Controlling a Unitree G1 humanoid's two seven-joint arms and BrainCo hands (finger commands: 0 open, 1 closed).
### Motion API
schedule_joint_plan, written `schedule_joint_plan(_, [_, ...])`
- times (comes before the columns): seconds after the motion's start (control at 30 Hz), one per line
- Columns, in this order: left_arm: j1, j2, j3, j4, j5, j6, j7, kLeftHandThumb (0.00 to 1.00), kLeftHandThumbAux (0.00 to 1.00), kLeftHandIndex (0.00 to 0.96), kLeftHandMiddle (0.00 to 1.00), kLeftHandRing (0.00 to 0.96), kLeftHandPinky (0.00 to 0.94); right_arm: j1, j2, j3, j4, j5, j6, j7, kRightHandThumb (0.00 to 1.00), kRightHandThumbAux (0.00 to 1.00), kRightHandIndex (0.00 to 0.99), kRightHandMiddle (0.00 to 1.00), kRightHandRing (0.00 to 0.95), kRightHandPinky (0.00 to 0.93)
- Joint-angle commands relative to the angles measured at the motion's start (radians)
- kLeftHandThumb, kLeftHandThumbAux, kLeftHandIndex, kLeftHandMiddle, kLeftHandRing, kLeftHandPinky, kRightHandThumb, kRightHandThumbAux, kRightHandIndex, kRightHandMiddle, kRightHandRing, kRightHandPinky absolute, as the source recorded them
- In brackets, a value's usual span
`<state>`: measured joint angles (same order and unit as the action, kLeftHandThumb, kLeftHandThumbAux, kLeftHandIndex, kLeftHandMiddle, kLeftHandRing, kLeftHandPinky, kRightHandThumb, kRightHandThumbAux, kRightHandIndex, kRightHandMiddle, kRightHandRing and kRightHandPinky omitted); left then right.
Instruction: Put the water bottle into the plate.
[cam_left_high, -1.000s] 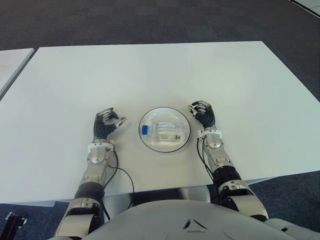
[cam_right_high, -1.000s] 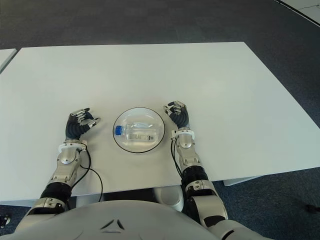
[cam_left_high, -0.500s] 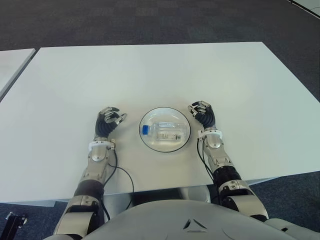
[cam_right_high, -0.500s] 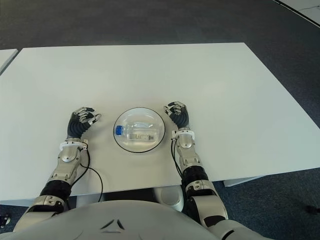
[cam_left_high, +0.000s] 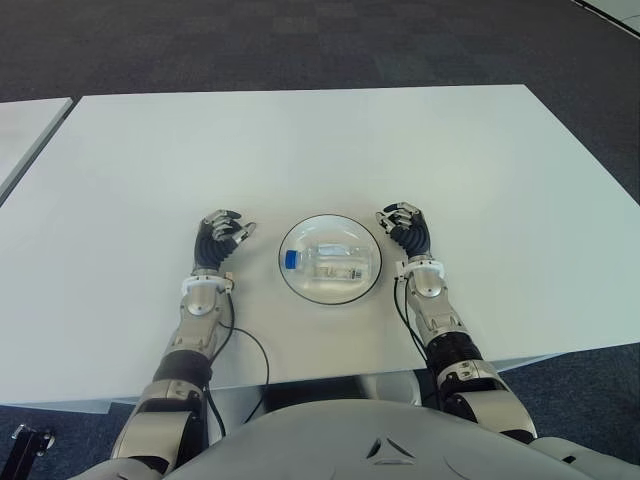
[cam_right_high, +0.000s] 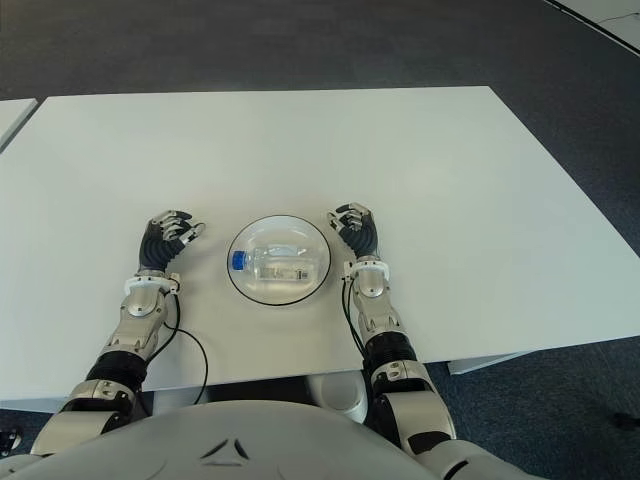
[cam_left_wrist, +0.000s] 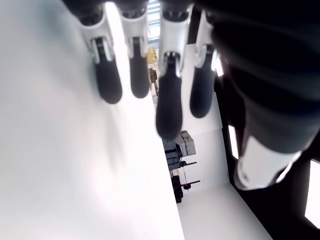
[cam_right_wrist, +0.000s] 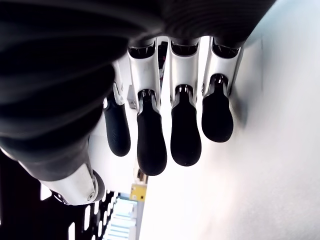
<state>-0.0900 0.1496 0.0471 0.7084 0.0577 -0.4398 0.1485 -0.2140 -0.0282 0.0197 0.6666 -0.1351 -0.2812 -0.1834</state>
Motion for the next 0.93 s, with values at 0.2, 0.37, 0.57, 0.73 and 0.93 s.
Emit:
schedule_joint_plan(0.2, [0.033,-0.037,-0.017,0.092,0.001,0.031,-0.05,0.708,0.717,0.434,0.594,0.586,0.571,0.079,0.012,0.005,0.052,0.001,0.101,0.011,0.703,0.73,0.433,0.684,0.675,0.665])
schedule_joint_plan(0.37, [0.036,-0.04,-0.013,0.094,-0.003,0.025,-0.058,0.707,0.718,0.434,0.592,0.587,0.57,0.083,0.012,0.005,0.047,0.003,0.098,0.015,0.702,0.73,0.433,0.685,0.674,0.662])
schedule_joint_plan(0.57, [0.034,-0.042,-0.009,0.105,-0.007,0.016,-0.063,0.706,0.718,0.434,0.592,0.59,0.572,0.082,0.012,0.004,0.049,0.005,0.097,0.017,0.703,0.73,0.432,0.68,0.669,0.668])
schedule_joint_plan(0.73, [0.035,-0.043,-0.006,0.109,-0.007,0.007,-0.066,0.705,0.718,0.434,0.593,0.59,0.57,0.086,0.01,0.005,0.045,0.004,0.091,0.018,0.703,0.731,0.432,0.678,0.671,0.67])
schedule_joint_plan(0.93, [0.039,-0.045,-0.003,0.108,-0.002,0.003,-0.066,0.705,0.718,0.434,0.593,0.586,0.572,0.088,0.01,0.002,0.041,0.008,0.1,0.023,0.702,0.731,0.432,0.677,0.67,0.672])
